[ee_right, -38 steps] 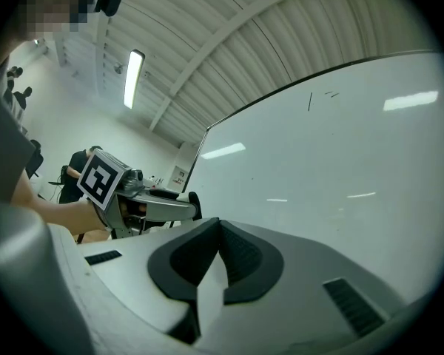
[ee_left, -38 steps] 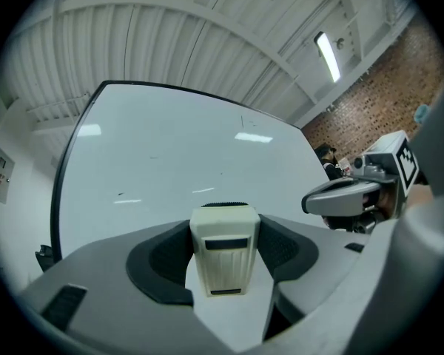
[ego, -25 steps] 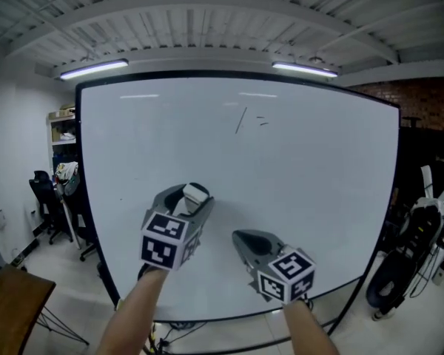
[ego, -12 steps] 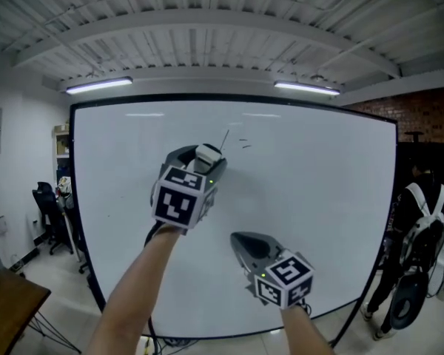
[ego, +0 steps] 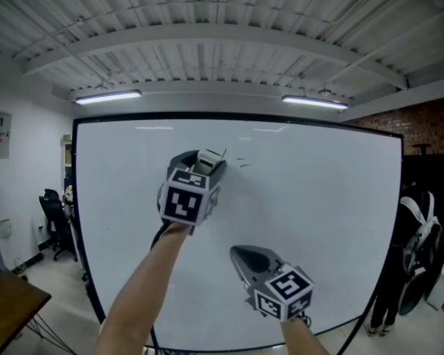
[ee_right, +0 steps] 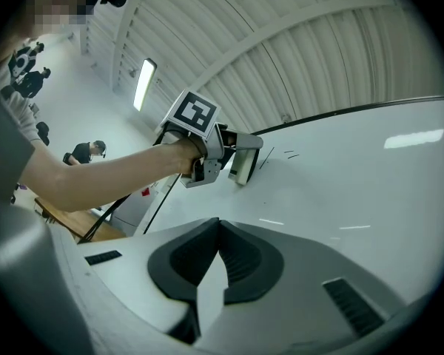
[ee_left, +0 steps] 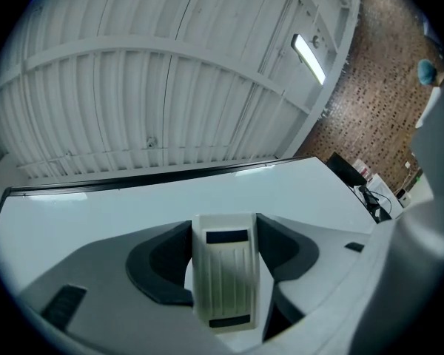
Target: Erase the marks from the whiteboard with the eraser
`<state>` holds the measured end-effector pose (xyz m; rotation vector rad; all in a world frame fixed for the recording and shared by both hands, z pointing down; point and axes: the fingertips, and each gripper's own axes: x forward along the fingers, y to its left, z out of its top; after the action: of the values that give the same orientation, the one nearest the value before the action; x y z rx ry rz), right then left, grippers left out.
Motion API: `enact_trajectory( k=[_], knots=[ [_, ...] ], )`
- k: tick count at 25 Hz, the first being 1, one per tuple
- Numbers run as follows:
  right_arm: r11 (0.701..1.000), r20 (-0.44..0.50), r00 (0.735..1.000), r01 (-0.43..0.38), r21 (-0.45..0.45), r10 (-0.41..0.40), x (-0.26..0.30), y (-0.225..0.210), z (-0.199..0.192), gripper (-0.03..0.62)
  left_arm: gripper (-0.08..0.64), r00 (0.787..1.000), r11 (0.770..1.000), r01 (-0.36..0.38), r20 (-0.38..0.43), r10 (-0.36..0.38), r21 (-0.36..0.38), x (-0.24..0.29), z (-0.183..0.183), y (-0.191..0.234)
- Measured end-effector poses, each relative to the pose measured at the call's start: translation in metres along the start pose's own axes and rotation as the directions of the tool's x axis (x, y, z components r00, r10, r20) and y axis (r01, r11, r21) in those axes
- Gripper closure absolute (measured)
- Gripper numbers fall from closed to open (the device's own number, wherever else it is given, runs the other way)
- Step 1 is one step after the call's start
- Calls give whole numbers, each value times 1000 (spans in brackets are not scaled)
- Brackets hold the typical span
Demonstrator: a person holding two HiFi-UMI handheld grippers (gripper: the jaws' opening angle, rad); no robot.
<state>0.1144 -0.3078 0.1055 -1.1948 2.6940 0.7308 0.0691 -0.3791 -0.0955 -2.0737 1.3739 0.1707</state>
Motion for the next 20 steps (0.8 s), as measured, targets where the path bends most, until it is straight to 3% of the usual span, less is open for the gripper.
enact_trajectory(
  k=[5, 13, 20],
  knots=[
    [1000, 7, 1000, 18, -13, -18, 8, -3, 1, 596, 296, 996, 997, -64, 65, 61, 36, 9, 12, 16],
    [998, 9, 999, 48, -47, -48, 12, -4, 8, 595, 298, 986, 993, -85, 146, 74, 76, 24, 16, 23],
    [998, 8, 1000, 1, -60, 0, 5, -13, 5, 596, 299, 976, 988, -135, 181, 120, 74, 24, 23, 23]
  ],
)
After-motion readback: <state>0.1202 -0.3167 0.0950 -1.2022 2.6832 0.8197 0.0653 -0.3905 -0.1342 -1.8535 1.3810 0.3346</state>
